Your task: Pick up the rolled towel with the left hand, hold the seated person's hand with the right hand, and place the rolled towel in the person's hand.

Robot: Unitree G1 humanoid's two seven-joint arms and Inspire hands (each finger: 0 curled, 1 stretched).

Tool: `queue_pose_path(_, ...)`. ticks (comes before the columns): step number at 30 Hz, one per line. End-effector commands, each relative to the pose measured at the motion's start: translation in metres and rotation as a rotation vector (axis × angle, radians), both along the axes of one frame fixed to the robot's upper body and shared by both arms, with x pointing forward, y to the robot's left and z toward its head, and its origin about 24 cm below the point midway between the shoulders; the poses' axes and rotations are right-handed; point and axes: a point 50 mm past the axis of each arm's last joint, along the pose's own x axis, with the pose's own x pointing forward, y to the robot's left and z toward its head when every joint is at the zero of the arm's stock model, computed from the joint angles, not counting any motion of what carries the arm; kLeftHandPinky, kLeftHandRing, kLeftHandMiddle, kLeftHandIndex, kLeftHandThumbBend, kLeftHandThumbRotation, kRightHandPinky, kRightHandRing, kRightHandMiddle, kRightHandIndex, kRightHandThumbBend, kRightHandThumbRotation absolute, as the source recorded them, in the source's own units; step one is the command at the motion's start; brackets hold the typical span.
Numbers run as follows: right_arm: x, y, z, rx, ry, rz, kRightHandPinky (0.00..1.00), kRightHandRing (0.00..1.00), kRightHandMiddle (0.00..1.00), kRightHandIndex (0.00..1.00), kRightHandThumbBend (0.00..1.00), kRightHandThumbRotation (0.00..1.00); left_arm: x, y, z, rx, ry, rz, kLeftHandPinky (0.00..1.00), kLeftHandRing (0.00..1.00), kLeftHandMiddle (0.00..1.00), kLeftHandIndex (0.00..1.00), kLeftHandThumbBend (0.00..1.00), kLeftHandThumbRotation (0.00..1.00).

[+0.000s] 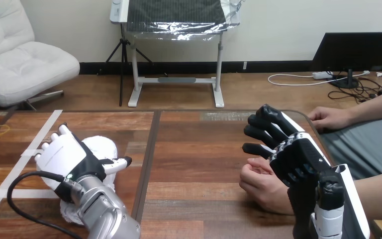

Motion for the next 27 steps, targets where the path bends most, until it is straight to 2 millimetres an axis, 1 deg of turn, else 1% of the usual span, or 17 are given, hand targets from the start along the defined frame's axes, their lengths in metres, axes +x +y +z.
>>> queue_pose_path(1, 0.0049, -0.0003, 0.0130, 0.009, -0.091, -0.012, 0.77, 0.83, 0.84, 0.85, 0.79, 1.00, 0.0187, -0.0029, 0.0224, 0.026, -0.070, -0.015, 1.00, 1.00, 1.00, 1.00, 0.95, 0.38)
queue_pose_path(17, 0.0032, -0.0002, 0.0150, 0.014, -0.091, -0.016, 0.77, 0.83, 0.83, 0.84, 0.80, 0.99, 0.0239, -0.0028, 0.0194, 0.035, 0.021, -0.012, 1.00, 1.00, 1.00, 1.00, 0.94, 0.38)
queue_pose_path(23, 0.0029, -0.0004, 0.0159, 0.008, -0.096, -0.016, 0.77, 0.83, 0.83, 0.84, 0.81, 0.99, 0.0261, -0.0016, 0.0208, 0.037, 0.080, -0.017, 1.00, 0.98, 0.98, 0.97, 0.93, 0.38)
queue_pose_path(24, 0.0029, -0.0005, 0.0161, 0.008, -0.096, -0.016, 0.78, 0.83, 0.83, 0.84, 0.81, 0.99, 0.0264, -0.0014, 0.0213, 0.034, 0.086, -0.017, 0.98, 0.96, 0.97, 0.96, 0.93, 0.37)
queue_pose_path(25, 0.0028, -0.0005, 0.0162, 0.007, -0.096, -0.016, 0.78, 0.83, 0.83, 0.84, 0.81, 0.99, 0.0265, -0.0012, 0.0217, 0.032, 0.091, -0.017, 0.91, 0.94, 0.95, 0.95, 0.93, 0.37)
queue_pose_path(26, 0.0028, -0.0006, 0.0163, 0.007, -0.097, -0.015, 0.78, 0.83, 0.83, 0.84, 0.81, 0.99, 0.0269, -0.0006, 0.0221, 0.025, 0.098, -0.019, 0.88, 0.93, 0.94, 0.94, 0.93, 0.36)
queue_pose_path(27, 0.0027, -0.0007, 0.0164, 0.007, -0.098, -0.014, 0.78, 0.83, 0.83, 0.84, 0.81, 0.99, 0.0271, -0.0002, 0.0224, 0.020, 0.103, -0.020, 0.82, 0.90, 0.93, 0.93, 0.93, 0.36)
